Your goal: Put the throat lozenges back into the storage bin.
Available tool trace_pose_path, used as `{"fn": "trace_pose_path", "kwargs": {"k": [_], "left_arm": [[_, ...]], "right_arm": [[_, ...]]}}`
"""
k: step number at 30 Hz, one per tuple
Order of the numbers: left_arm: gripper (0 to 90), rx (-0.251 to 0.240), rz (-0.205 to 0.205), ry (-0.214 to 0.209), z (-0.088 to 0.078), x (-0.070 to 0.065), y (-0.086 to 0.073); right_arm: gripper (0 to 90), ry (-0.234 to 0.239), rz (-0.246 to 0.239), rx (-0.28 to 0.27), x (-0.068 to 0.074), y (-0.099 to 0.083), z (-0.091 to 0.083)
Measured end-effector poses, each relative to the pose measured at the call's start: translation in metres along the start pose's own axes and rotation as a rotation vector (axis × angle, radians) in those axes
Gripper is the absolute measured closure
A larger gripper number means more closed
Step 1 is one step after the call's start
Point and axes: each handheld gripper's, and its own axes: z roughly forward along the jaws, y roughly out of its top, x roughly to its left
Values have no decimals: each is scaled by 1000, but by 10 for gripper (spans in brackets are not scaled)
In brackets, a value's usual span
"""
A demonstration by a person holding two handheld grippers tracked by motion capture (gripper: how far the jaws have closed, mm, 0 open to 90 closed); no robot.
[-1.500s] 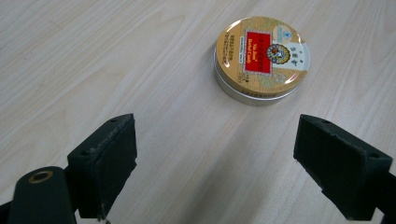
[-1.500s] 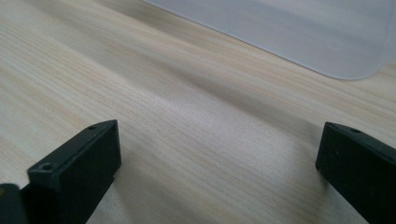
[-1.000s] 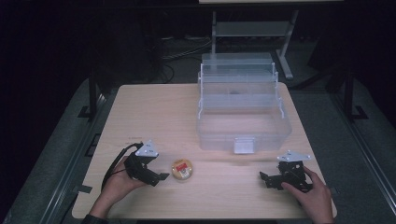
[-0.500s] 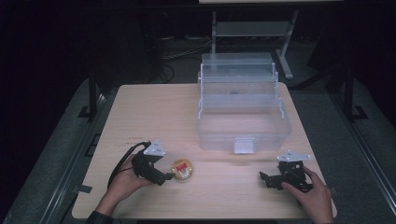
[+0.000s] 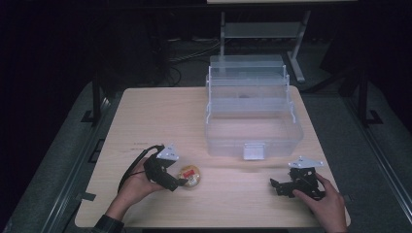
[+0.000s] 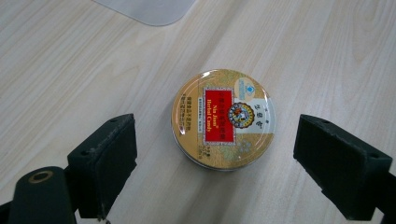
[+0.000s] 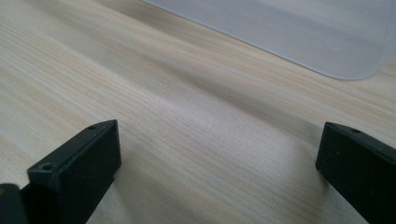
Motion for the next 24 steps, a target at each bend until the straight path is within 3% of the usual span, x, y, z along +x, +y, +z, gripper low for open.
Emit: {"fn": "trace_pose_path", "kwargs": {"k": [24], "left_arm": [[127,134,46,-32,21,-1,31]], "right_arm": [[0,0,-1,0,0,0,0]]}}
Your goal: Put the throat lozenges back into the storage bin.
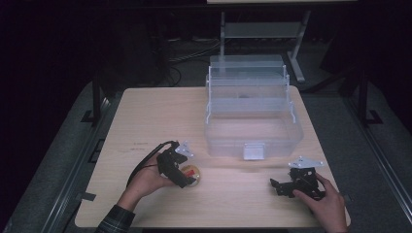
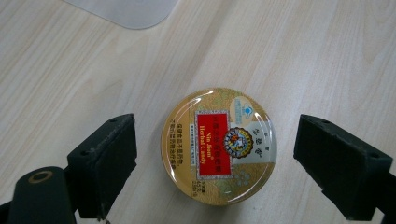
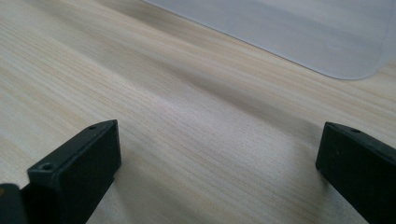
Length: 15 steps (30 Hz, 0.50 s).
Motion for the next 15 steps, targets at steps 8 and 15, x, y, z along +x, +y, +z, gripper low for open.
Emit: {"fn": "trace_pose_path", "kwargs": {"k": [8,15], "left_arm": [[127,27,4,-10,7,-1,5],[125,44,6,-14,13,-1,5]], "right_arm": [[0,0,-1,0,0,0,0],[0,0,0,0,0,0,0]]}}
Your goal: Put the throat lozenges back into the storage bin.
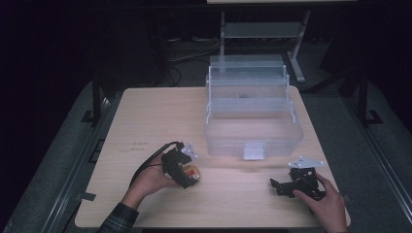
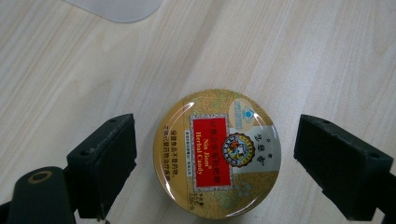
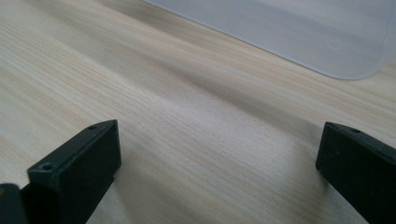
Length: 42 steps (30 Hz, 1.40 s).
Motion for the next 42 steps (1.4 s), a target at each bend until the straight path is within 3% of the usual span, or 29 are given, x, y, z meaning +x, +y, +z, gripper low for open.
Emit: {"fn": "trace_pose_path", "kwargs": {"k": [19,42], "left_arm": [[126,99,28,8,18,0,1],[194,117,29,-7,22,0,-2]], "right_arm": [[0,0,0,0,0,0,0],[0,0,0,0,0,0,0]]}}
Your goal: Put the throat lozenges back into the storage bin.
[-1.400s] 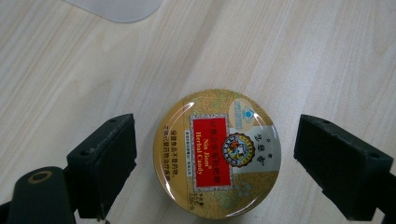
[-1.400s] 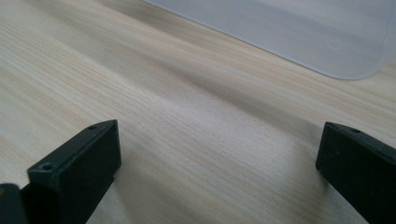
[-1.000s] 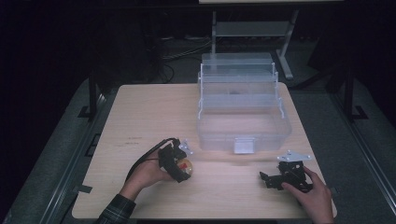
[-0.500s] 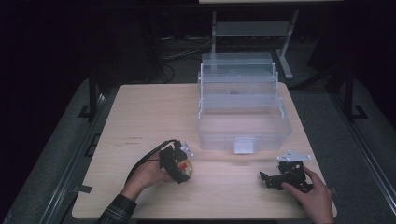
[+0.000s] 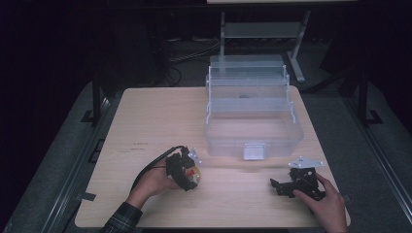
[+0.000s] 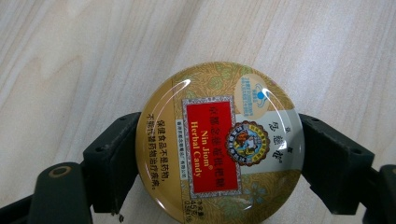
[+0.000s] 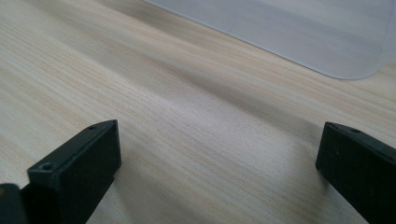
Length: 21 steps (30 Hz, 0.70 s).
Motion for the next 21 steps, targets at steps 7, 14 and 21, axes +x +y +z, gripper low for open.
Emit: {"fn": "trace_pose_path", "kwargs": {"k": [7,14,21], "left_arm": [[195,-2,-4,-3,-1,0,-1],[195,-10,-5,-7,-7,-1,1],[195,-26,-7,-9,-15,-1,2]], "right_arm": [[0,0,0,0,0,0,0],[0,0,0,0,0,0,0],[0,0,0,0,0,0,0]]}}
